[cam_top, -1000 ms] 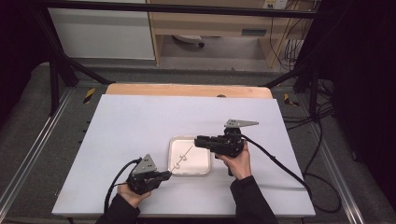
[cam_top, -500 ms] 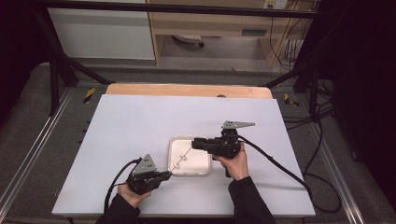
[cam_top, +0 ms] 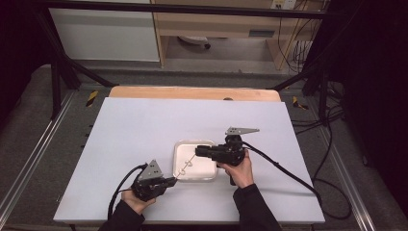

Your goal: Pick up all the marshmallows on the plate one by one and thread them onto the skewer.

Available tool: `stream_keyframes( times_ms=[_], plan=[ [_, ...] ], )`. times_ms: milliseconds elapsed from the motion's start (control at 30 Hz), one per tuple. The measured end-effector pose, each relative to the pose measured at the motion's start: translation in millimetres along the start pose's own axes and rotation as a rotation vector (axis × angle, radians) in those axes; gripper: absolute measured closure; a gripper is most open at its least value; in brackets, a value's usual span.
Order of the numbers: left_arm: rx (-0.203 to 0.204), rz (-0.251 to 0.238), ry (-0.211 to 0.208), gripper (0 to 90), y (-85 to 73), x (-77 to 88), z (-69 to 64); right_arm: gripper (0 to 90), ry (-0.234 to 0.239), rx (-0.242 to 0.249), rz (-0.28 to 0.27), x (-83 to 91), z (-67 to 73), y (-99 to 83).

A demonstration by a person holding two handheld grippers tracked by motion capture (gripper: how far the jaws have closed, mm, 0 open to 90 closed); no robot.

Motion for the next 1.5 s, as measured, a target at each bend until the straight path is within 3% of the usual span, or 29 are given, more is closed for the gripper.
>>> stream_keyframes(
  times_ms=[567, 1500],
  plan=[
    [-0.009, 0.024, 0.003, 88.8, -1.1, -2.2, -1.3, 77.3, -0.029, 0.054, 0.008, -4.7, 0.5, -10.8],
    [-0.026, 0.021, -0.001, 88.9, -0.6, -3.8, -4.9, 79.2, -0.017, 0.056, 0.028, -7.4, 3.2, -19.2]
  ],
)
Point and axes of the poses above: each handheld gripper's, and its own axes: x roughly backward along the jaws, y roughly out of its top, z roughly to its left, the point moved 7 cm from there along -x, roughly forward along the jaws, and after that the axes turned 10 degrees about -x, right-handed, at the moved point
